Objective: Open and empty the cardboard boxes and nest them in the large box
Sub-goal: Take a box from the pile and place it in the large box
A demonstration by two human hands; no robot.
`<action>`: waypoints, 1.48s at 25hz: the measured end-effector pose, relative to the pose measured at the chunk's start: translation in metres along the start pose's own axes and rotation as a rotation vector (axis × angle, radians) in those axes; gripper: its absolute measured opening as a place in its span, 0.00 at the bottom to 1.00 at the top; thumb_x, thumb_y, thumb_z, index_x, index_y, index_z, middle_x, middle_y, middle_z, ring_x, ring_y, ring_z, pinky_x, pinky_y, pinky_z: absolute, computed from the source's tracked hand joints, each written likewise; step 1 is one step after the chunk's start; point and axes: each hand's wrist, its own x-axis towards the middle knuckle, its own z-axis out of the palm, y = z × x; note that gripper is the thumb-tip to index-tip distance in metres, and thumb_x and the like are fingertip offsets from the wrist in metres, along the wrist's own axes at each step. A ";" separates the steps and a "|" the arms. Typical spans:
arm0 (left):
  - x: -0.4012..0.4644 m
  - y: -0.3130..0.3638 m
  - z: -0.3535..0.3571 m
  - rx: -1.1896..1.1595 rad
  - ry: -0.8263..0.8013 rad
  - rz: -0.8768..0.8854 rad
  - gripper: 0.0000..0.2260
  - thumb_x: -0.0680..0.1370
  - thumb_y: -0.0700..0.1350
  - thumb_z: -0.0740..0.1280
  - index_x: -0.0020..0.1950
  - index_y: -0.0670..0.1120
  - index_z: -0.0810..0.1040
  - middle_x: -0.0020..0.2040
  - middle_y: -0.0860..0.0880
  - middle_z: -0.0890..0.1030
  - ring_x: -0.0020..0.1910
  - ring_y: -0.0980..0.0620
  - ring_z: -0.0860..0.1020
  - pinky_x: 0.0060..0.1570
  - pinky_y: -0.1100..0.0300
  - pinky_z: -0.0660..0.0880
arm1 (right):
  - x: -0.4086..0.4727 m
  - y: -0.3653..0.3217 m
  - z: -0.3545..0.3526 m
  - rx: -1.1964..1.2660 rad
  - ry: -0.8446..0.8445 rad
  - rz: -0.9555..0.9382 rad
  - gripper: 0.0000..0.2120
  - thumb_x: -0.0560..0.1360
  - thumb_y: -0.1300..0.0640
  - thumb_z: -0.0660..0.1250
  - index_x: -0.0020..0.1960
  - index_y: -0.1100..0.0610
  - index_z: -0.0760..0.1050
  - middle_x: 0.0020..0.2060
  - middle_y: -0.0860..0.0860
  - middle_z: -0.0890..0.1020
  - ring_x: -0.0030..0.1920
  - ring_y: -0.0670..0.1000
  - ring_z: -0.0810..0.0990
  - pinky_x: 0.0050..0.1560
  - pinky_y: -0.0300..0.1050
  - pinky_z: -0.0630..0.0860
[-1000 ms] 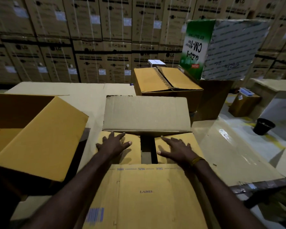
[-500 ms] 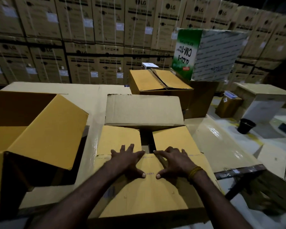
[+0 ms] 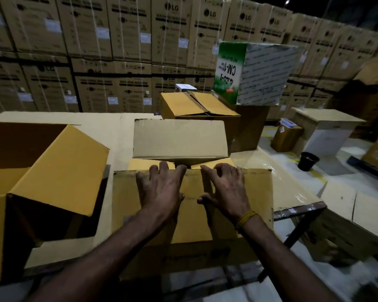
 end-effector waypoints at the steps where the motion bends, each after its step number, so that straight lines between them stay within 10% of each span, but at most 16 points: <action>1: -0.006 0.001 -0.004 -0.001 0.063 0.012 0.34 0.73 0.60 0.71 0.74 0.61 0.58 0.67 0.46 0.67 0.67 0.44 0.67 0.66 0.40 0.62 | -0.007 -0.001 0.000 -0.012 0.105 -0.016 0.42 0.65 0.38 0.77 0.74 0.47 0.64 0.61 0.57 0.71 0.64 0.60 0.71 0.71 0.70 0.60; 9: -0.084 0.020 -0.023 -0.169 0.467 0.055 0.23 0.66 0.48 0.79 0.59 0.54 0.77 0.53 0.49 0.79 0.52 0.44 0.78 0.57 0.46 0.66 | -0.081 -0.011 -0.022 0.065 0.556 -0.066 0.24 0.71 0.47 0.75 0.64 0.47 0.73 0.53 0.53 0.74 0.55 0.57 0.73 0.62 0.59 0.66; 16: -0.180 0.047 -0.036 -0.138 0.302 -0.042 0.16 0.69 0.46 0.76 0.54 0.57 0.79 0.48 0.56 0.84 0.45 0.49 0.80 0.50 0.52 0.68 | -0.176 -0.025 -0.043 0.185 0.671 -0.110 0.11 0.73 0.61 0.72 0.52 0.49 0.82 0.46 0.47 0.82 0.48 0.53 0.78 0.51 0.50 0.66; 22: -0.227 0.055 -0.026 -0.129 -0.091 -0.026 0.23 0.77 0.48 0.66 0.70 0.64 0.72 0.68 0.60 0.76 0.63 0.55 0.76 0.53 0.59 0.73 | -0.245 -0.031 -0.030 0.233 0.345 -0.077 0.18 0.69 0.61 0.74 0.56 0.45 0.82 0.52 0.45 0.85 0.52 0.53 0.82 0.51 0.48 0.70; 29: -0.222 0.044 0.032 -0.028 -0.711 0.169 0.46 0.69 0.73 0.65 0.79 0.63 0.44 0.81 0.48 0.41 0.79 0.39 0.45 0.72 0.33 0.51 | -0.275 -0.019 0.002 0.077 -0.301 -0.082 0.36 0.70 0.46 0.74 0.74 0.40 0.64 0.74 0.52 0.70 0.71 0.62 0.70 0.64 0.62 0.71; 33: -0.205 0.036 0.052 -0.072 -0.648 0.222 0.56 0.52 0.86 0.41 0.78 0.65 0.46 0.81 0.48 0.40 0.79 0.40 0.41 0.73 0.33 0.48 | -0.268 -0.006 0.016 0.083 -0.448 -0.138 0.40 0.70 0.27 0.52 0.78 0.36 0.44 0.80 0.53 0.43 0.79 0.65 0.41 0.73 0.69 0.43; 37: -0.181 0.026 0.073 -0.018 -0.482 0.225 0.36 0.75 0.72 0.55 0.79 0.63 0.48 0.81 0.48 0.40 0.80 0.42 0.41 0.74 0.36 0.47 | -0.255 0.002 0.035 0.113 -0.535 -0.169 0.47 0.65 0.19 0.55 0.74 0.31 0.34 0.76 0.53 0.29 0.74 0.64 0.27 0.70 0.69 0.31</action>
